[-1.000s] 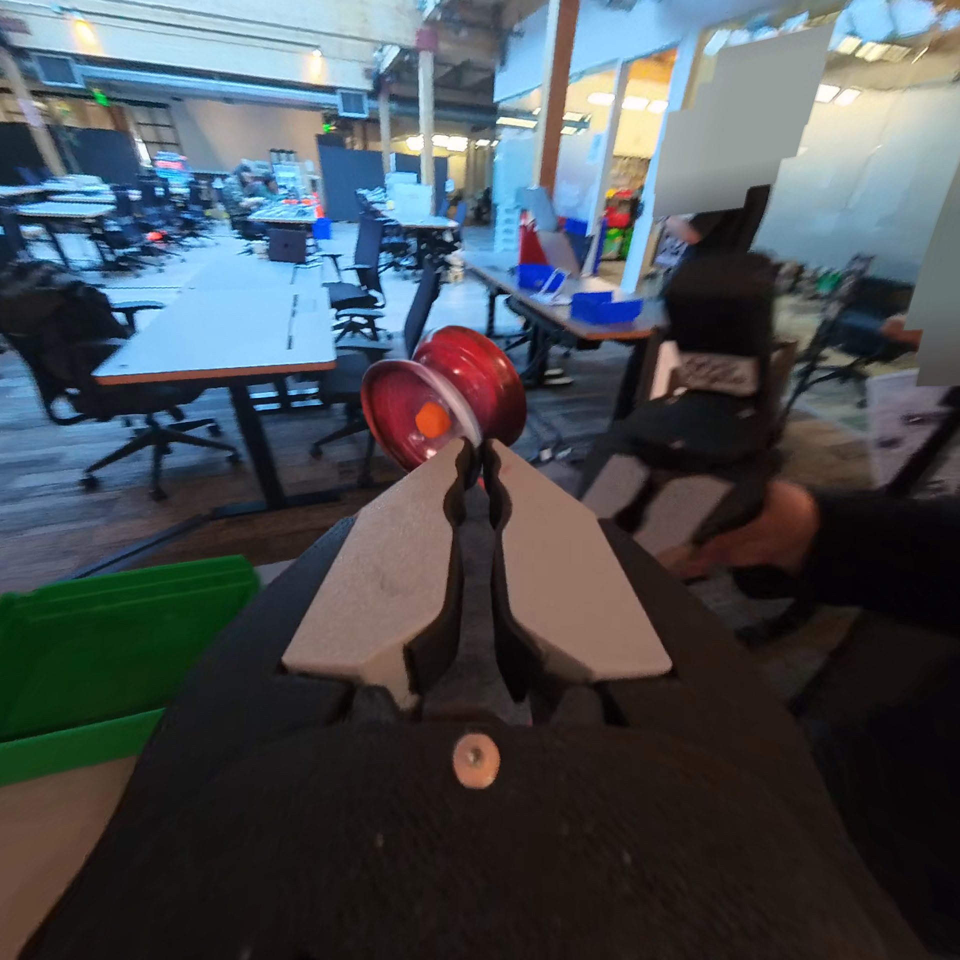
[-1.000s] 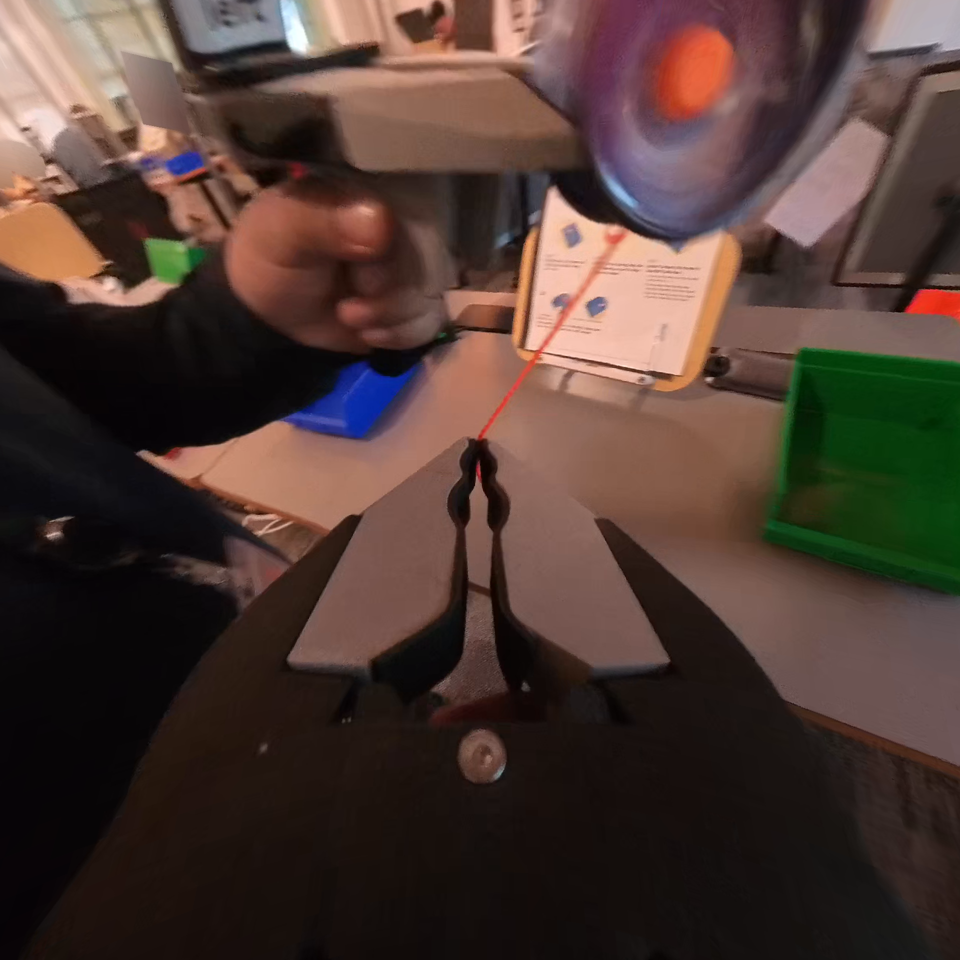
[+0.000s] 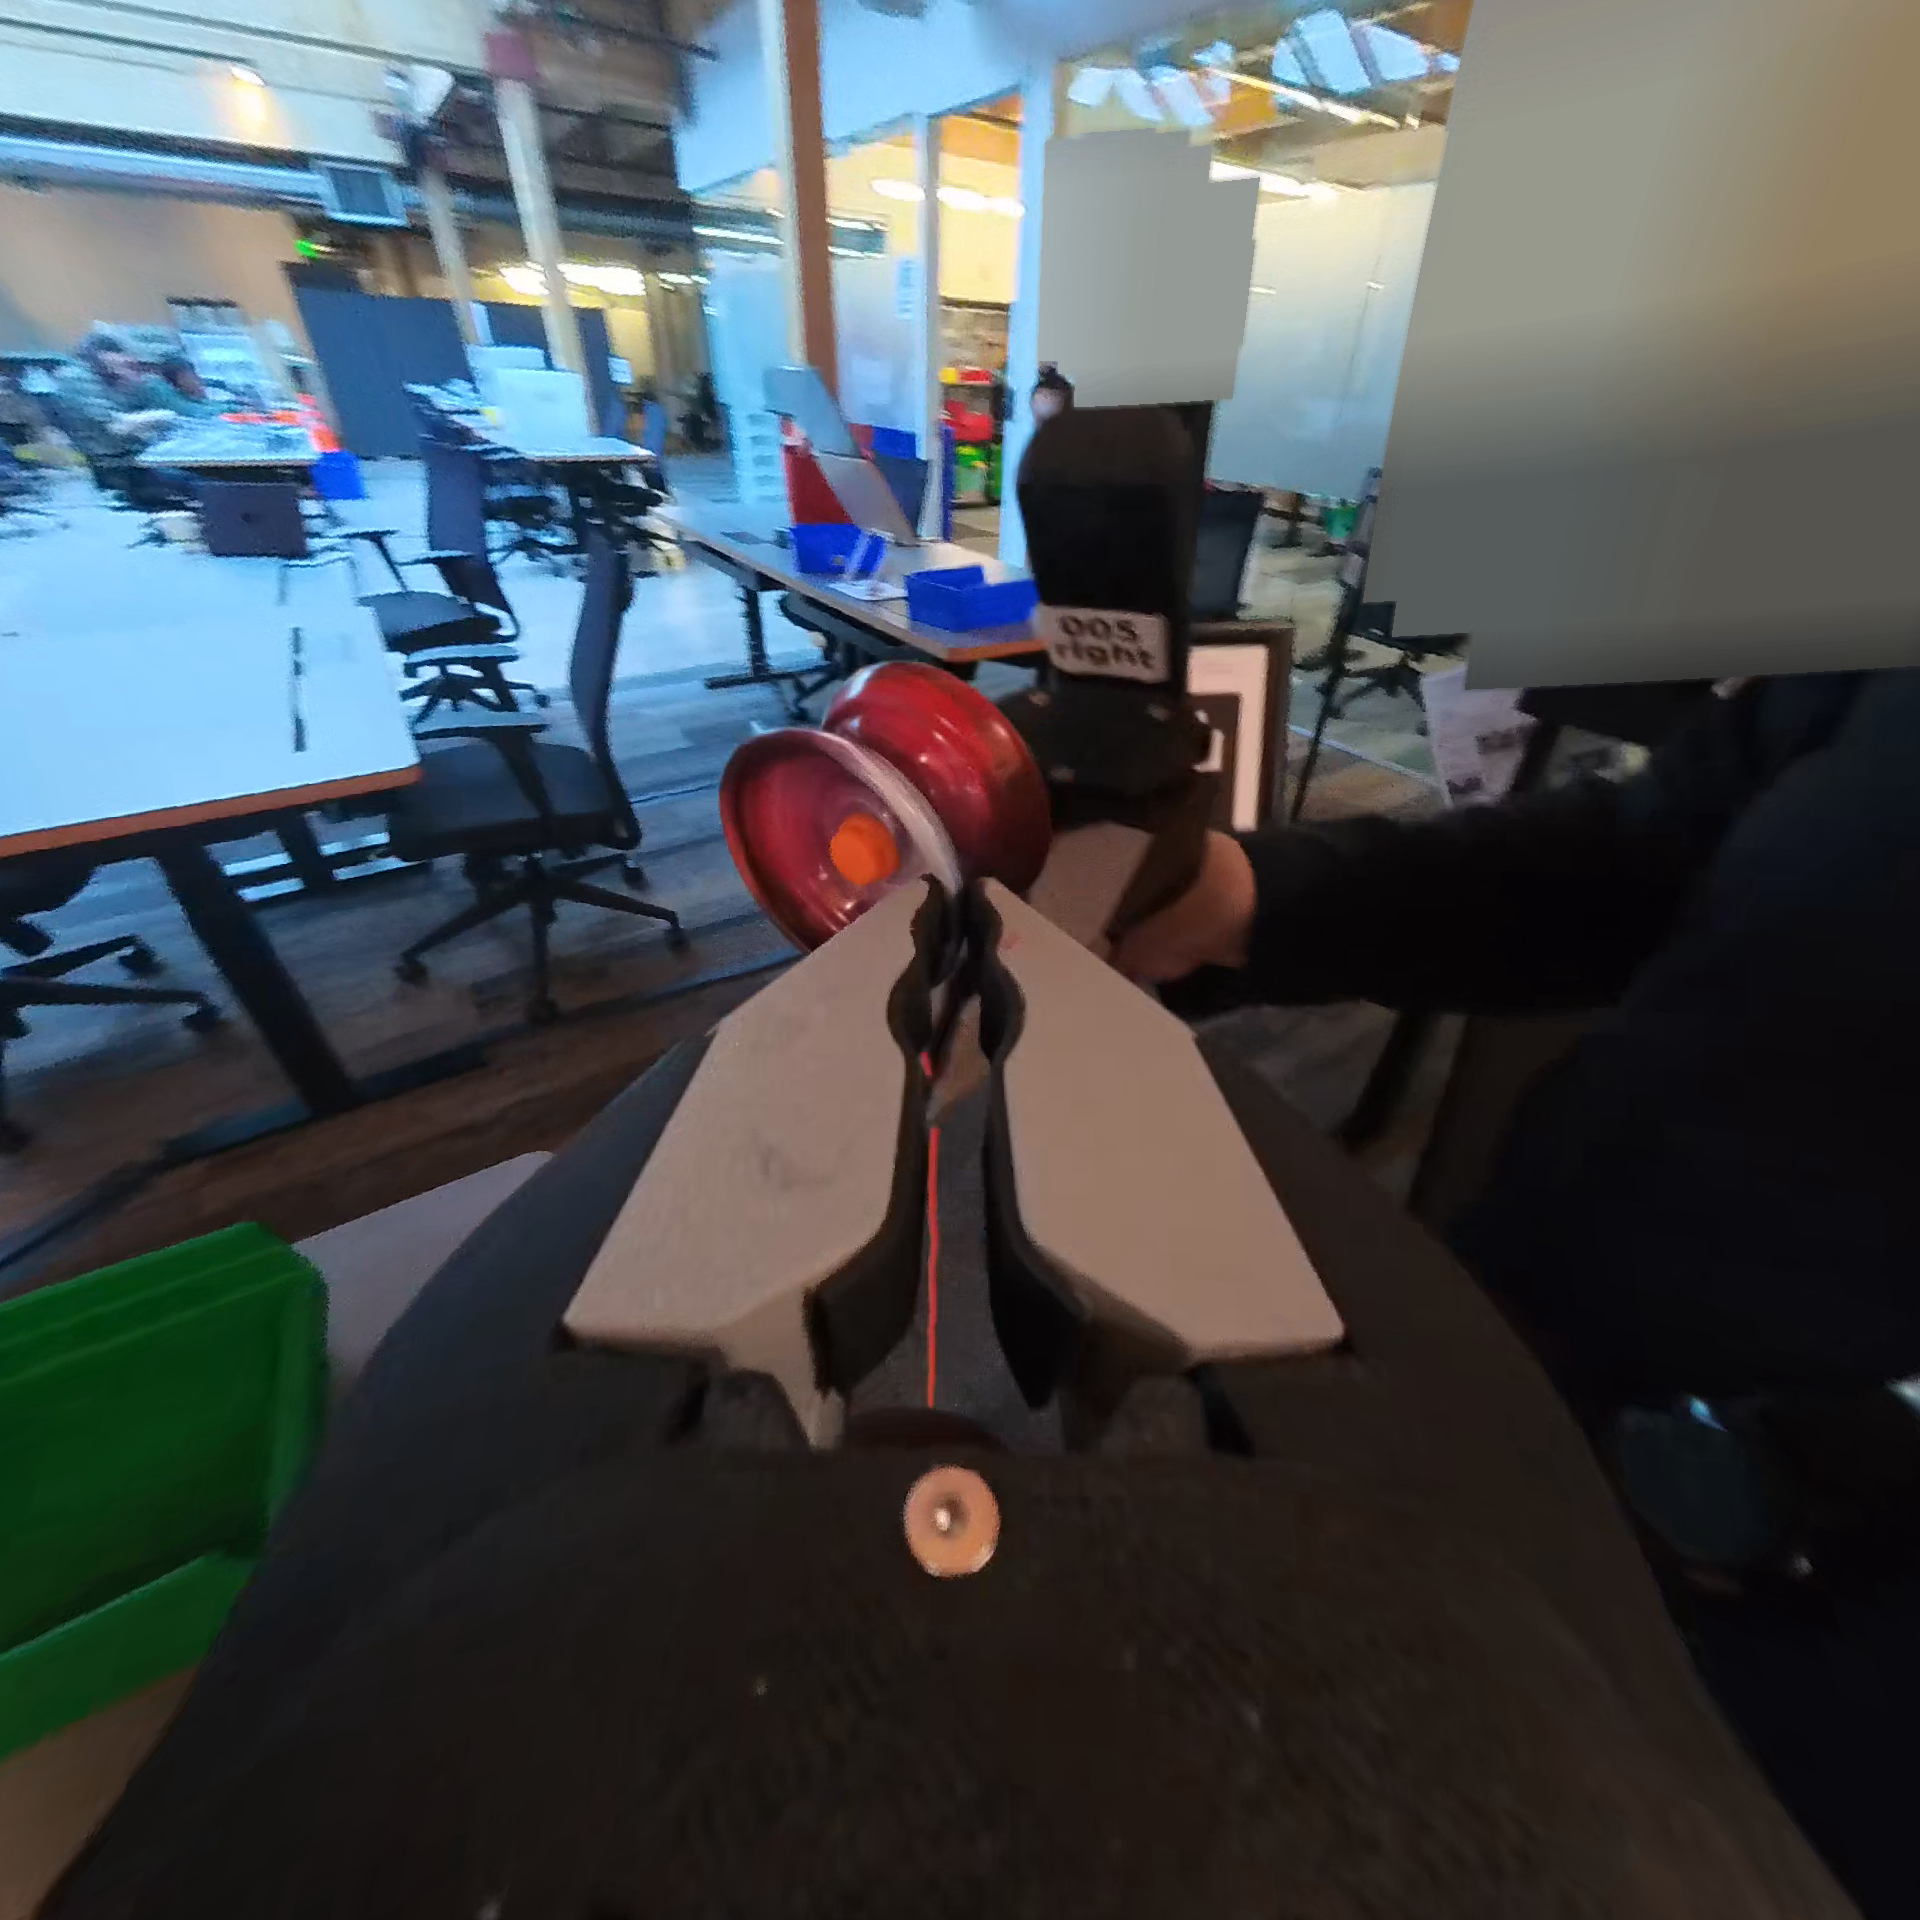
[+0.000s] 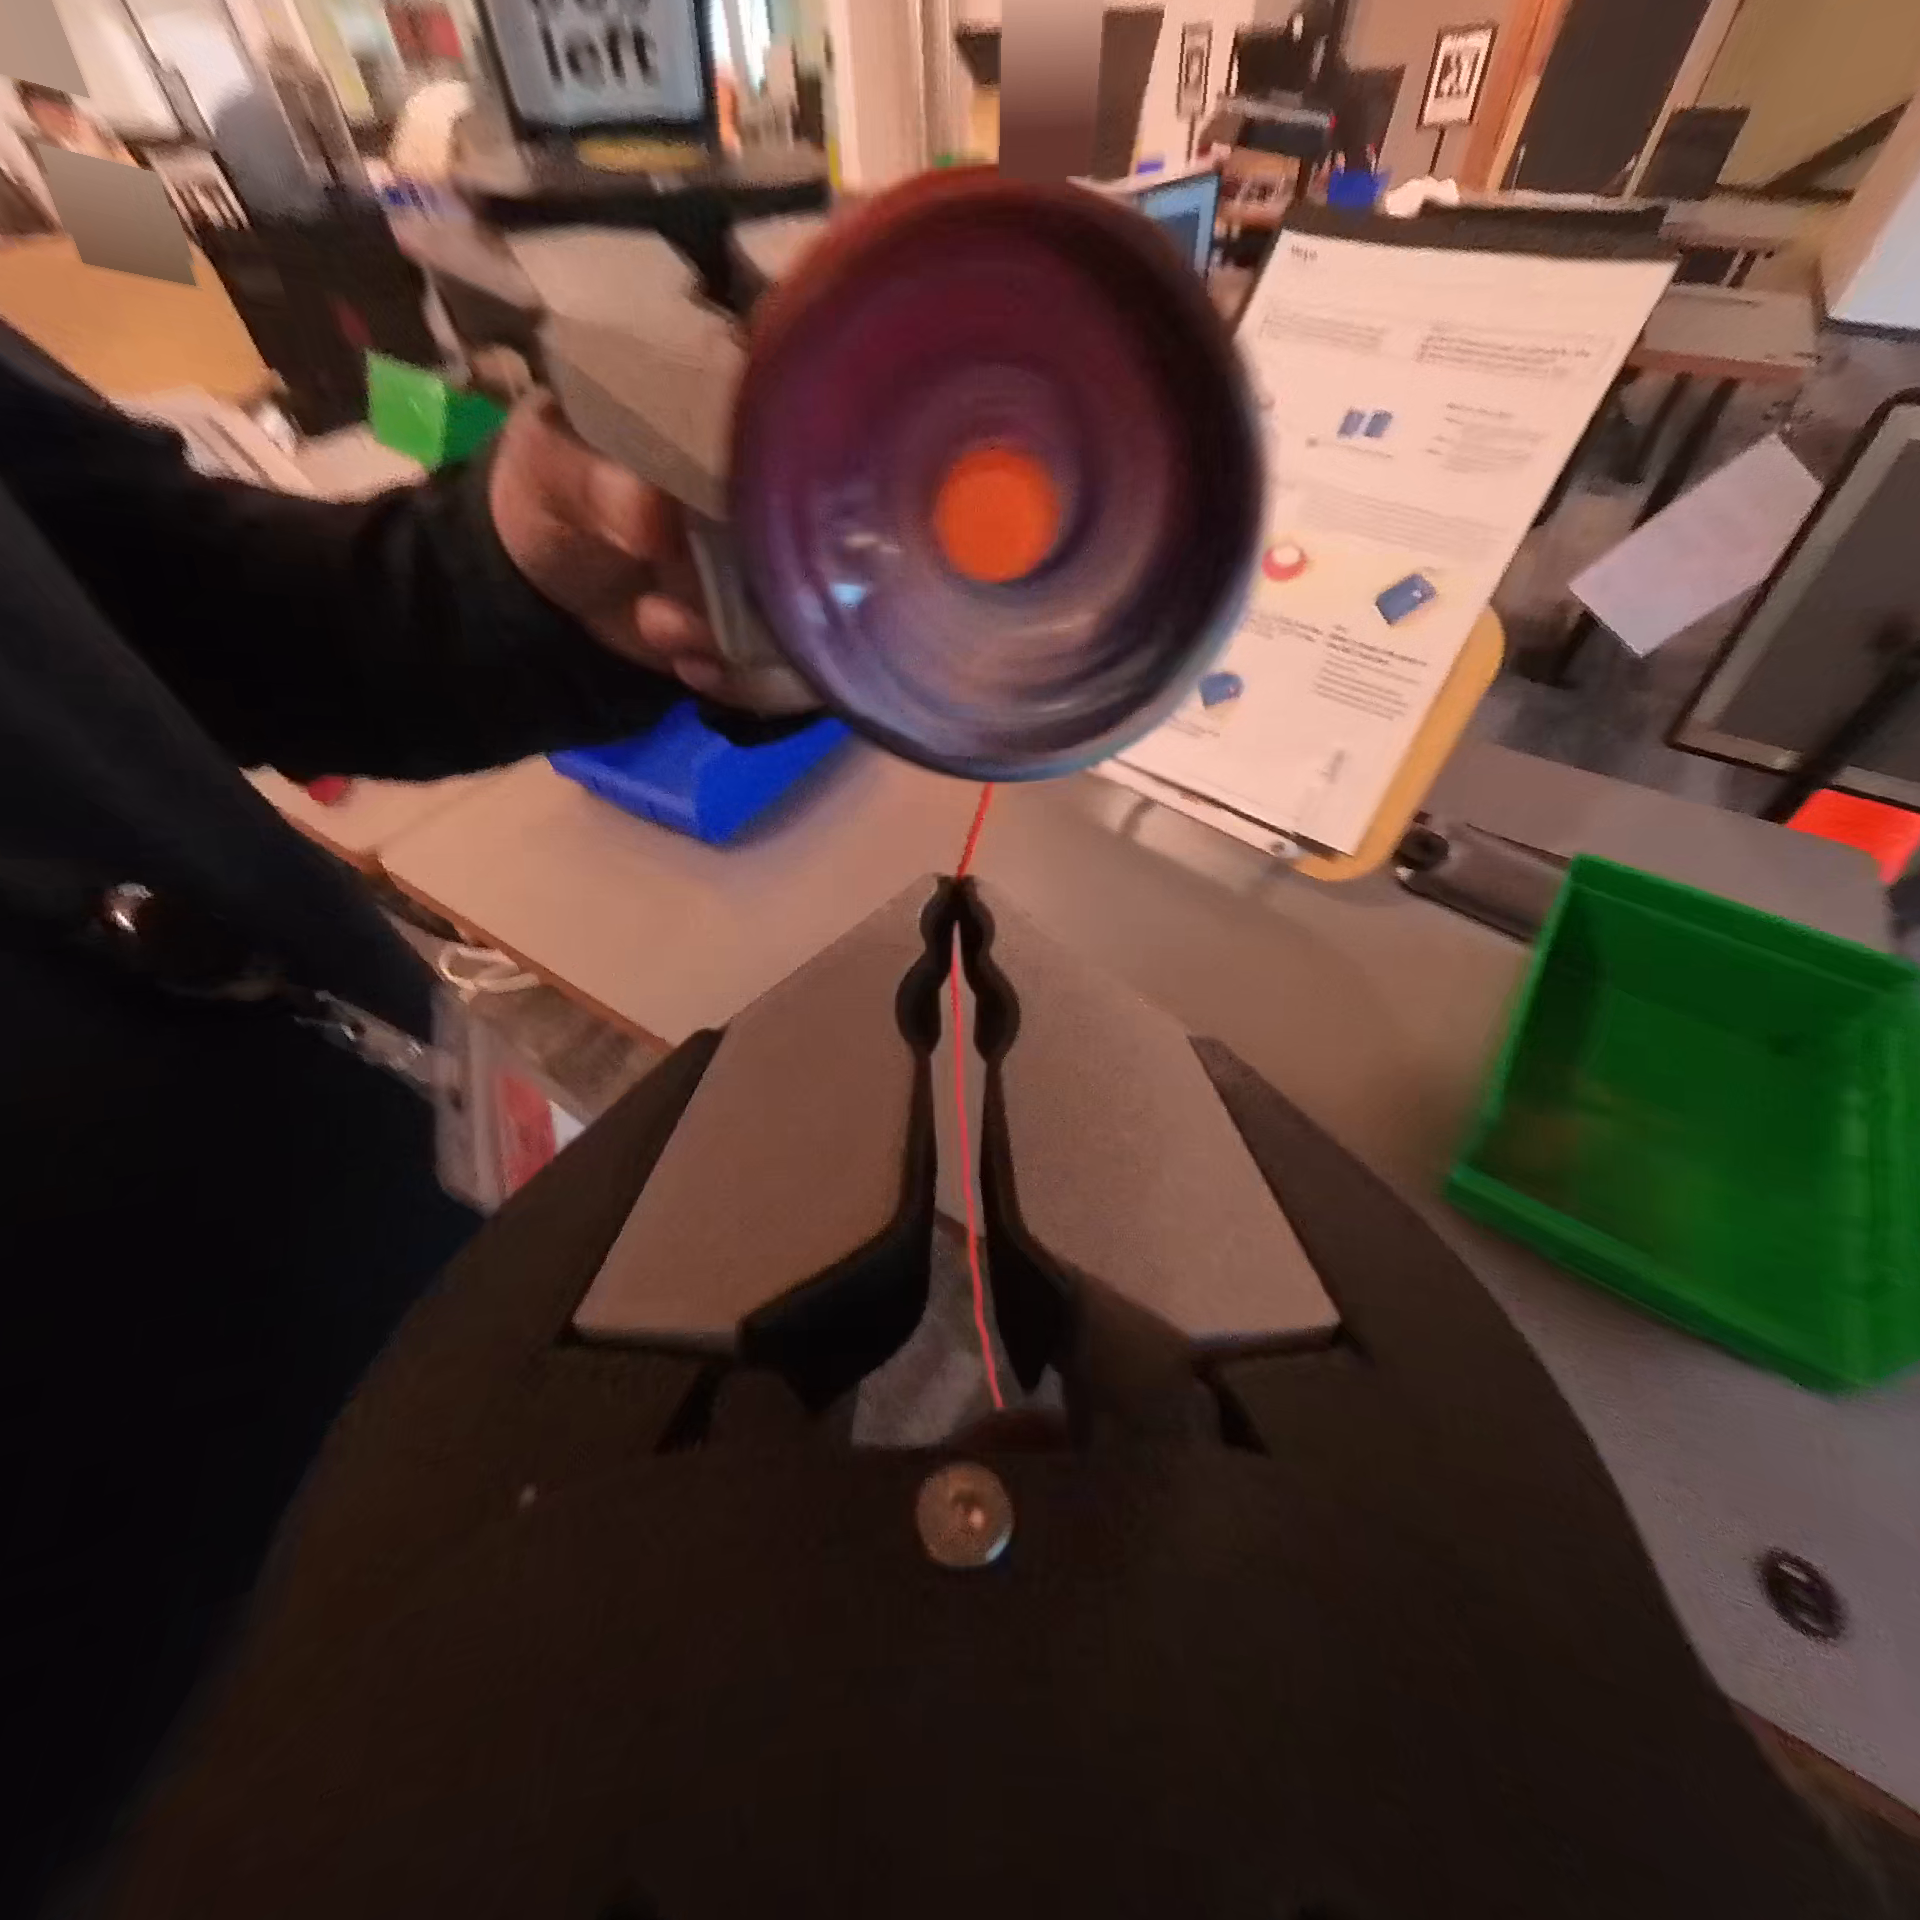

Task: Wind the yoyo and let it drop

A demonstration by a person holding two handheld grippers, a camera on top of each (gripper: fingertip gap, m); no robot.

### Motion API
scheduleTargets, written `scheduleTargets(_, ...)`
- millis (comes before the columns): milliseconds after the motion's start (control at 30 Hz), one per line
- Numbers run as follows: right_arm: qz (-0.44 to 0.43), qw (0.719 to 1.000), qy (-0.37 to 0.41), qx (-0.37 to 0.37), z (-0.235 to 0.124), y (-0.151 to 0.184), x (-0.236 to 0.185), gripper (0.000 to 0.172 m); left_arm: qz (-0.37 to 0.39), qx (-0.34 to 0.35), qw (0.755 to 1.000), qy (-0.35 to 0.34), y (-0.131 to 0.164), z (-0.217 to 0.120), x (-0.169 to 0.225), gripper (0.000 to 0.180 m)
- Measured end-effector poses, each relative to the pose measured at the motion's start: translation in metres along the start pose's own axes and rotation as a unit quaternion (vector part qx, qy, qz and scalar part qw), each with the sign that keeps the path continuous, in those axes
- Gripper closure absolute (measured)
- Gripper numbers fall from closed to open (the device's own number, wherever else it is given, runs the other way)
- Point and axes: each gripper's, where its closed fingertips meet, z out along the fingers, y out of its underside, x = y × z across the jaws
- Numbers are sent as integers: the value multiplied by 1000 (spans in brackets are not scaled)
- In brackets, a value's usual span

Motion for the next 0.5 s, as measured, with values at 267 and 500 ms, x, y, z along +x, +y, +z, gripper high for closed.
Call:
scheduleTargets(267,94,991,-87,37,9,-11,-41,172,-6,-18,992,-122,22,-8,-47,180)
scheduleTargets(500,28,1000,6,-13,-37,-39,-4,172,144,-163,968,-123,80,-4,-29,178)
